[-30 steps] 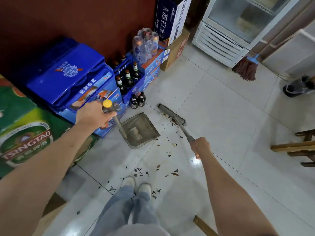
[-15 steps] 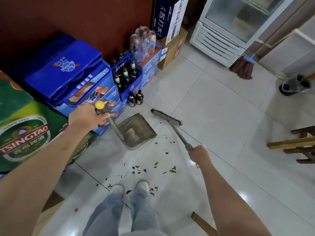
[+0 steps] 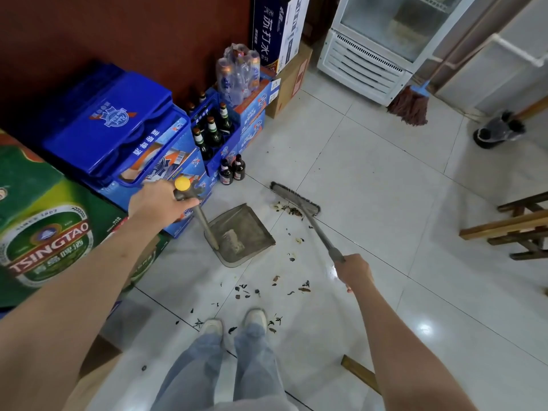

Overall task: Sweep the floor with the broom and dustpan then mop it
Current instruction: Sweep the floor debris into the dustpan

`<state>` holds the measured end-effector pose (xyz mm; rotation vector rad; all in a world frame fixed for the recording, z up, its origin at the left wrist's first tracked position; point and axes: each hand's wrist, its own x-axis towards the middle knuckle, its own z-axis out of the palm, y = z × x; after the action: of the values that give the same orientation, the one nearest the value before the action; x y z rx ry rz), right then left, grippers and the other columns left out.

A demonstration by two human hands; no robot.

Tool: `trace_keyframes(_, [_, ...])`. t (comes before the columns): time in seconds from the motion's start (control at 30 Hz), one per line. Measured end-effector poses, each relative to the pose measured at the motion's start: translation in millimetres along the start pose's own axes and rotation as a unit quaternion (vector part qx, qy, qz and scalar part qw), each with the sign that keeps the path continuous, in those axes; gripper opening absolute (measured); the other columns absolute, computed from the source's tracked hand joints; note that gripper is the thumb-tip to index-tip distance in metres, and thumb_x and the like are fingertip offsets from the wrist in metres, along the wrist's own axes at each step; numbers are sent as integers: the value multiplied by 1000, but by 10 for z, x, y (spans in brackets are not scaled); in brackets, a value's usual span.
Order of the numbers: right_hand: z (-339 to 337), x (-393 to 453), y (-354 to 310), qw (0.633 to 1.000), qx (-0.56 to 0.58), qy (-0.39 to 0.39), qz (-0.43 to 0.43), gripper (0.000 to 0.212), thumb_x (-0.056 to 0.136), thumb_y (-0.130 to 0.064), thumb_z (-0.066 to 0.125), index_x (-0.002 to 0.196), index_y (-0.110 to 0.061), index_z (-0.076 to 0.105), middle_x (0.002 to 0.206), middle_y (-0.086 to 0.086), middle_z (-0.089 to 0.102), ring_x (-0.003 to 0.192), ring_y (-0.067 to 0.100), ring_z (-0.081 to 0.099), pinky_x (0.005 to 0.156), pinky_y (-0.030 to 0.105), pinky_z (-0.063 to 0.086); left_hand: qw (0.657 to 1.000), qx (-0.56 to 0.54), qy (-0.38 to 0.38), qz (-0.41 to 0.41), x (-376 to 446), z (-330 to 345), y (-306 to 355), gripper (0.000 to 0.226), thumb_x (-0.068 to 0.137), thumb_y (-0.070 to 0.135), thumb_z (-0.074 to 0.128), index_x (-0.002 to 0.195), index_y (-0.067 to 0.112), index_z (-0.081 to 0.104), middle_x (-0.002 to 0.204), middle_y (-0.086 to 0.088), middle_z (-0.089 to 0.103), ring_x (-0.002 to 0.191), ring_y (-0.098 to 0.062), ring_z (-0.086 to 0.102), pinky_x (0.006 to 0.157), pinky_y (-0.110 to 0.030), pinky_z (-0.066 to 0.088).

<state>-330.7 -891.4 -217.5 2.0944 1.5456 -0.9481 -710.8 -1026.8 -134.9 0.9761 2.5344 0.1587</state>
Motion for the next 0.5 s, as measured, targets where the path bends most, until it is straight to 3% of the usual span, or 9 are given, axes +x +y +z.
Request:
trace_keyframes(0.1, [-54, 63, -9, 1000, 12, 0, 10, 26, 91, -29, 46, 89, -6, 58, 71, 8, 59, 60, 28, 62, 52, 25, 48, 1000, -4, 2, 3, 5, 12, -43, 49, 75, 61, 67, 63, 14, 58, 61, -7, 60, 62, -22, 60, 63, -32, 50])
trace_keyframes(0.23, [-37, 135, -3, 999, 30, -2, 28, 38, 92, -40, 47, 89, -3, 56, 70, 11, 59, 50, 27, 60, 47, 25, 49, 1000, -2, 10, 9, 49, 26, -74, 46, 75, 60, 68, 63, 16, 60, 61, -5, 60, 64, -22, 60, 63, -33, 50])
trace_keyframes(0.4, [132, 5, 2, 998, 43, -25, 32, 37, 94, -36, 47, 96, 0, 58, 68, 12, 59, 44, 24, 56, 42, 25, 46, 1000, -7, 12, 12, 63, 11, -48, 47, 75, 58, 69, 61, 16, 54, 62, -5, 59, 68, -25, 61, 65, -34, 49])
trace_keyframes(0.5, [252, -151, 12, 997, 47, -41, 36, 24, 93, -26, 46, 95, -3, 54, 71, 11, 57, 43, 24, 56, 38, 23, 43, 1000, -14, 10, 22, 60, 11, -49, 45, 75, 57, 70, 61, 17, 56, 61, -4, 59, 69, -25, 61, 66, -34, 50])
